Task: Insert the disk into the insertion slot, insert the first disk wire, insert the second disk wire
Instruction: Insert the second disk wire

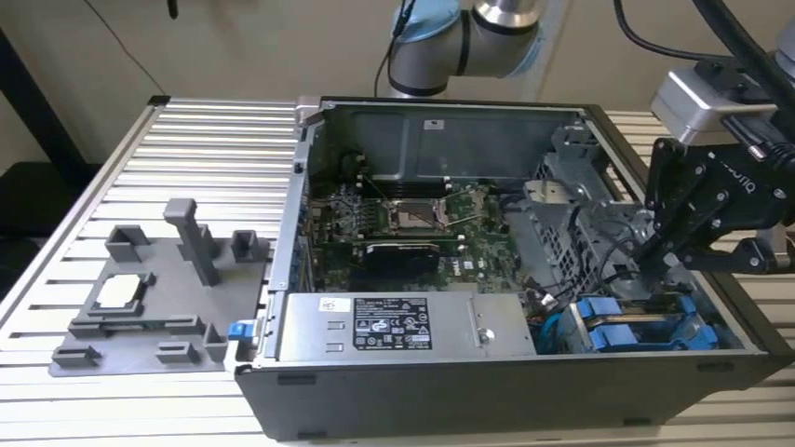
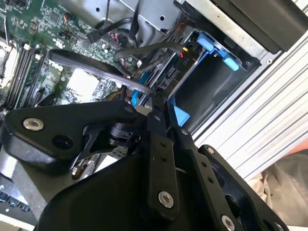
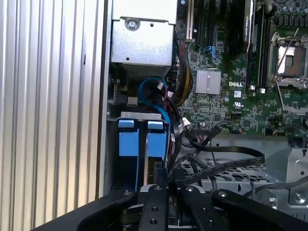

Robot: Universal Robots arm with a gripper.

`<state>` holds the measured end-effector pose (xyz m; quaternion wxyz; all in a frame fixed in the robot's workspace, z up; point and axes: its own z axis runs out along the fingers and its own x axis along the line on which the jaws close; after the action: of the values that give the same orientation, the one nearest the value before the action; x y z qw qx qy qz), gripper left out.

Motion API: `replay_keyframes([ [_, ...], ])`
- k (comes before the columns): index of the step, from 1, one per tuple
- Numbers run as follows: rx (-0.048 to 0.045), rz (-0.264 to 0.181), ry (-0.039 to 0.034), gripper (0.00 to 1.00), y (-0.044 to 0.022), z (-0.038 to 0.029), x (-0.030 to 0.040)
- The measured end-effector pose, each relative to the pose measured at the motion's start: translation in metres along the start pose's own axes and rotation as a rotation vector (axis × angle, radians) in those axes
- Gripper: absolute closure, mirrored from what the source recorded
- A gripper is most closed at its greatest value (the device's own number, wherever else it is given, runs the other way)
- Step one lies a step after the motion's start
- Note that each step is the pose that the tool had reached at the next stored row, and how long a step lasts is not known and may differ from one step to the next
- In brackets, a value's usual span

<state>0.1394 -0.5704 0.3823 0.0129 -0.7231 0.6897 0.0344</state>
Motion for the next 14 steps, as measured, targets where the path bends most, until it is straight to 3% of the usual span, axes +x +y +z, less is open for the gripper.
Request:
replay_keyframes([
  [5, -0.0029, 0.0, -0.0001, 0.84, -0.0014, 0.0036, 0.0019],
  [14, -0.0294, 0.002, -0.0036, 0.84, -0.01, 0.0113, 0.0113],
])
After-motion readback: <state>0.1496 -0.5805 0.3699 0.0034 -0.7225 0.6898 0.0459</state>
